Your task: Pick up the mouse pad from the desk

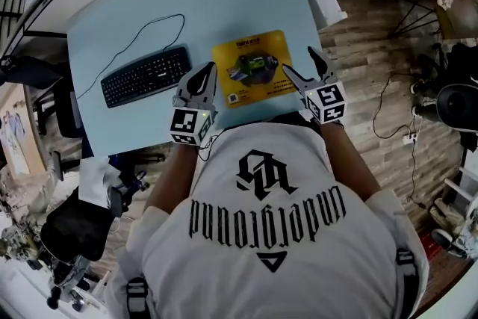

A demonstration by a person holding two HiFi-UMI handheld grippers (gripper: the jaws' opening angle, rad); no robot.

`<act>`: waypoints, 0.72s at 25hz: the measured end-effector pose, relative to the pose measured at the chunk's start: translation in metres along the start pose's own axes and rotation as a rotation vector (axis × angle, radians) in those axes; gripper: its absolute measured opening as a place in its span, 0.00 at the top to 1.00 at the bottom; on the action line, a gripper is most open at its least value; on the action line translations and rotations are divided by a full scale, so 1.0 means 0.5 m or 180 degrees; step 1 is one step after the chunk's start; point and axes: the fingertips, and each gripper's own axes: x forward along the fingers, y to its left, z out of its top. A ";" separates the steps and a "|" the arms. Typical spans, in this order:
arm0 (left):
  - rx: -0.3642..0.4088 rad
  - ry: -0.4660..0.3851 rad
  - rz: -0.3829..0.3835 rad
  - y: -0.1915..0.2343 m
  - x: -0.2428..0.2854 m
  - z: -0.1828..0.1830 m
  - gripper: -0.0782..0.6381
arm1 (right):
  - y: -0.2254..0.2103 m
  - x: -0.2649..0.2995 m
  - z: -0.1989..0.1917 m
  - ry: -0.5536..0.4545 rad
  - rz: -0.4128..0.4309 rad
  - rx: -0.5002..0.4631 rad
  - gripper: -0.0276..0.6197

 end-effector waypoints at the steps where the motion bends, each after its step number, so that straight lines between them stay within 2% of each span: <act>1: -0.0003 0.0029 -0.0021 0.005 0.001 -0.009 0.88 | 0.002 0.007 -0.010 0.0044 -0.0011 0.0006 0.39; 14: -0.0162 0.0407 -0.0057 0.050 0.016 -0.148 0.88 | 0.011 0.077 -0.152 0.0535 -0.0072 0.0136 0.39; 18: -0.0185 0.0521 -0.0047 0.052 0.019 -0.186 0.88 | 0.016 0.109 -0.206 0.0712 0.0013 0.0141 0.38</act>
